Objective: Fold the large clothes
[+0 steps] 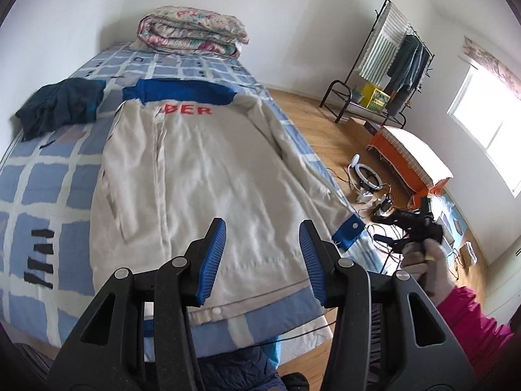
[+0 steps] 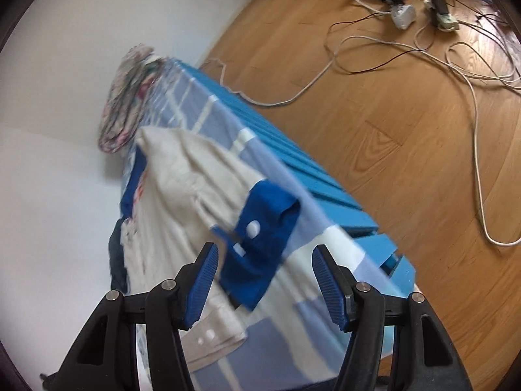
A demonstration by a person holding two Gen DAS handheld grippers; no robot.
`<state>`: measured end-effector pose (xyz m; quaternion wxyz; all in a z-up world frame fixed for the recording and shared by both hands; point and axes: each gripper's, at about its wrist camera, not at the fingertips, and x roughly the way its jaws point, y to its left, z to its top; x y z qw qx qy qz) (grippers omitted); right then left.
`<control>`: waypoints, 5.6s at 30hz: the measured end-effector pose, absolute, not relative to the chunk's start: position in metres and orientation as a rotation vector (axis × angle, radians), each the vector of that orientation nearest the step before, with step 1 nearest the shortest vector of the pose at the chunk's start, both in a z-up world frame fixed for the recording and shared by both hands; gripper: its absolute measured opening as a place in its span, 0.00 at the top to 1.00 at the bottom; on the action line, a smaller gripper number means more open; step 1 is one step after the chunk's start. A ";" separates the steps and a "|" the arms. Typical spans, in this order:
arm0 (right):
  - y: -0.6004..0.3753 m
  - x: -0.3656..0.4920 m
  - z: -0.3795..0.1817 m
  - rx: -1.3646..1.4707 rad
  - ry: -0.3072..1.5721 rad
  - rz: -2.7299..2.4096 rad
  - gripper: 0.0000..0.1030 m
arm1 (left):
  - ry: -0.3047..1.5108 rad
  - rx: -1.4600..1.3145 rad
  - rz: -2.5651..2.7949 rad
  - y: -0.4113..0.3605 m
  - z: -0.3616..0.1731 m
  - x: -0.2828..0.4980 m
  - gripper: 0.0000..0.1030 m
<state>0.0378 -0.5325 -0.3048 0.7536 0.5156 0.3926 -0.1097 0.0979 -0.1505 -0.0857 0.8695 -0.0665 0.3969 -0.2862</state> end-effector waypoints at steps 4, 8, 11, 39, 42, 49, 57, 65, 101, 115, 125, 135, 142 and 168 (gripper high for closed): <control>-0.538 0.055 -0.310 1.099 0.850 -0.277 0.42 | 0.836 -0.126 -0.621 -0.160 -0.084 0.102 0.54; -0.533 0.075 -0.305 0.990 0.896 -0.289 0.52 | 0.842 -0.131 -0.621 -0.161 -0.086 0.103 0.54; -0.525 0.086 -0.299 0.881 0.938 -0.299 0.63 | 0.857 -0.145 -0.612 -0.157 -0.092 0.106 0.54; -0.360 0.079 -0.123 0.310 0.725 0.046 1.00 | 0.882 -0.275 -0.554 -0.111 -0.114 0.122 0.54; -0.305 0.087 -0.140 0.188 0.798 0.175 1.00 | 0.892 -0.289 -0.538 -0.107 -0.120 0.123 0.54; -0.225 0.094 -0.224 -0.005 1.030 0.338 1.00 | 0.935 -0.312 -0.513 -0.102 -0.139 0.129 0.54; -0.274 0.092 -0.197 0.174 0.982 0.364 0.66 | 1.051 -0.416 -0.617 -0.128 -0.178 0.140 0.54; -0.339 0.145 -0.155 0.300 0.905 0.236 0.63 | 1.186 -0.555 -0.688 -0.169 -0.233 0.167 0.48; -0.369 0.506 -0.246 0.391 1.101 -0.053 0.85 | 1.143 -0.474 -0.874 -0.204 -0.253 0.176 0.99; -0.275 0.537 -0.213 0.107 1.058 0.055 1.00 | 1.083 -0.483 -0.797 -0.187 -0.251 0.159 0.99; -0.230 0.565 -0.274 0.084 1.107 0.114 0.93 | 1.162 -0.496 -0.697 -0.181 -0.285 0.171 0.99; -0.365 0.454 -0.167 0.323 0.871 0.113 0.44 | 1.164 -0.423 -0.664 -0.175 -0.280 0.160 0.99; -0.494 0.405 -0.219 0.573 0.911 -0.098 0.64 | 1.180 -0.416 -0.625 -0.163 -0.282 0.162 0.99; -0.439 0.463 -0.265 0.415 0.847 0.198 0.68 | 1.217 -0.358 -0.608 -0.186 -0.267 0.170 0.99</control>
